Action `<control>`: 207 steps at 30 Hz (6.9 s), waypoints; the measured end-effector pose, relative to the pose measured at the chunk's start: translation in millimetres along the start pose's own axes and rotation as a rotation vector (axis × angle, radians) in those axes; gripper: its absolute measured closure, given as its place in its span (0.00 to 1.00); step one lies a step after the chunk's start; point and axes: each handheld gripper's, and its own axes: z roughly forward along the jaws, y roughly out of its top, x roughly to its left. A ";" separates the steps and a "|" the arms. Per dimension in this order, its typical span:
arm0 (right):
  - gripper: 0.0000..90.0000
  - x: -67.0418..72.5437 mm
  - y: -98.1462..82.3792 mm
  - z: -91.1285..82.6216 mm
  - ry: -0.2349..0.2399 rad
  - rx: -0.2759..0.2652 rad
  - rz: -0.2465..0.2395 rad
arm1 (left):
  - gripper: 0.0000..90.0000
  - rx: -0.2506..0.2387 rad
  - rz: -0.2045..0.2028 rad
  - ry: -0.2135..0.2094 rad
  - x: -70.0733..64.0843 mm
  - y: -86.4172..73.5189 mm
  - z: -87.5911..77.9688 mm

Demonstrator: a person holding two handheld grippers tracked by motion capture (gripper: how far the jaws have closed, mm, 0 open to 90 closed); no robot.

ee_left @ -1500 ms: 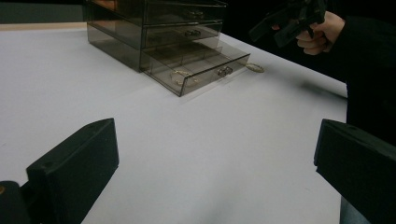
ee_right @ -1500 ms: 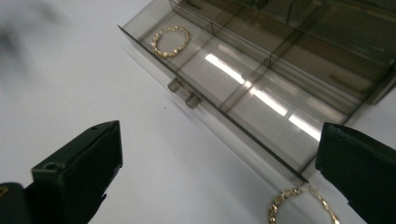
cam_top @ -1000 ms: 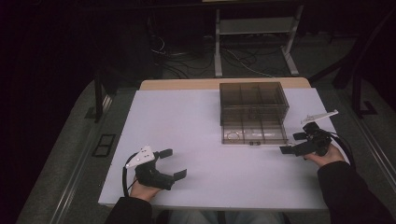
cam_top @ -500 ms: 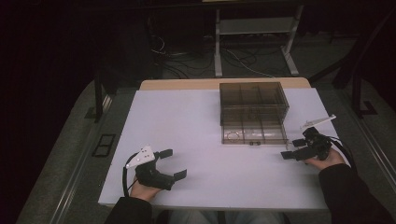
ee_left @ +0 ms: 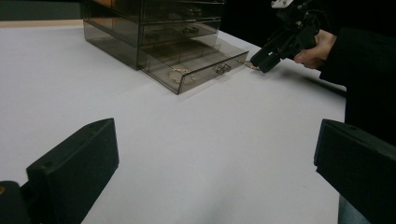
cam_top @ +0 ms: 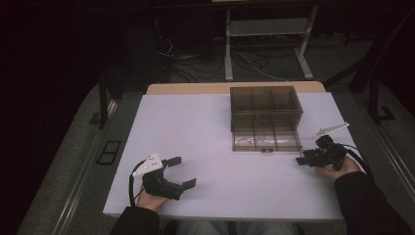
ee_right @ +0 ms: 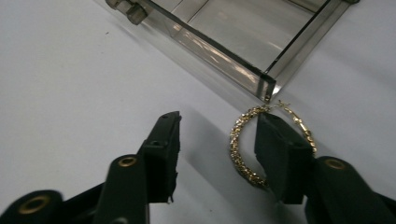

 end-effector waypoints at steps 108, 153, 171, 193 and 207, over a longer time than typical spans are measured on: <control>0.94 57.0 113.5 -37.4 0.119 -0.076 -0.179 | 0.00 -0.010 -0.005 -0.004 -0.4 0.3 -0.9; 0.94 82.9 142.9 32.6 0.221 -0.077 -0.212 | 0.00 -0.016 0.005 -0.010 -0.4 1.8 -1.4; 0.94 85.6 142.0 65.3 0.234 -0.054 -0.209 | 0.00 -0.018 0.005 -0.012 -0.6 2.1 -1.6; 0.94 77.5 137.0 91.6 0.220 0.005 -0.191 | 0.00 -0.021 0.004 -0.009 0.3 2.2 -2.6; 0.78 75.7 135.3 89.5 0.206 -0.028 -0.164 | 0.00 -0.016 0.000 -0.010 0.6 1.8 -2.6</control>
